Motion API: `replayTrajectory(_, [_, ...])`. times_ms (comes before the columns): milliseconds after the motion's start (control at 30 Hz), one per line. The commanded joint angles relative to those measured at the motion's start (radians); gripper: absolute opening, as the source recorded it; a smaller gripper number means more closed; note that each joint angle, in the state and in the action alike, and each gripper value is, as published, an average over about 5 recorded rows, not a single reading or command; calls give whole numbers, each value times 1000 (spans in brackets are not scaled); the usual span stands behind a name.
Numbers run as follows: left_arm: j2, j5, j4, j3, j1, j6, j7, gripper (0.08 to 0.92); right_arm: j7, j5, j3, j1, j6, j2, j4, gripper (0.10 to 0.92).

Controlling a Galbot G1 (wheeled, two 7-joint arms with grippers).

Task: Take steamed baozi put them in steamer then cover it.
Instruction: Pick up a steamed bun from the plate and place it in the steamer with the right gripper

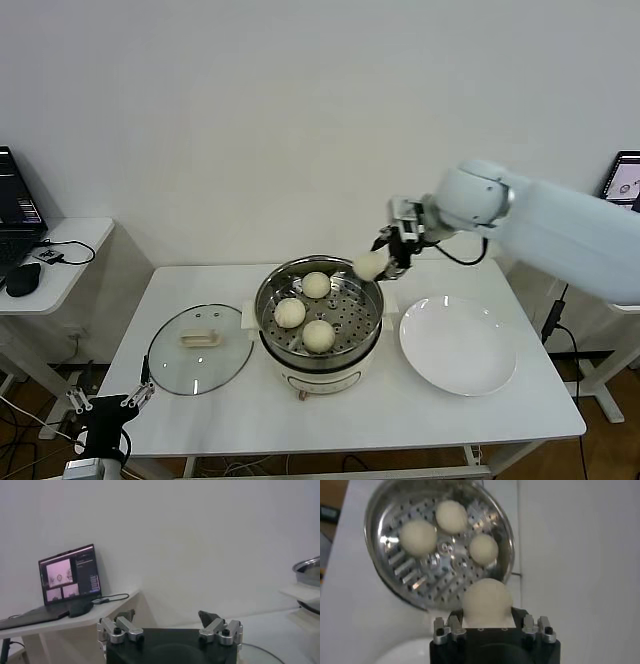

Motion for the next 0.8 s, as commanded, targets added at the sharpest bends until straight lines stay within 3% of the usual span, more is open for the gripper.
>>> replayTrajectory(33, [-8, -1, -6, -2, 2, -2, 0, 823, 120, 115, -70, -59, -127, 113, 4, 619])
replayTrajectory(467, [-13, -5, 4, -8, -4, -2, -1, 823, 109, -33, -50, -171, -118, 118, -85, 619])
replayTrajectory(800, [-11, -6, 2, -5, -8, -1, -1, 823, 133, -43, -14, -211, -108, 143, -117, 619])
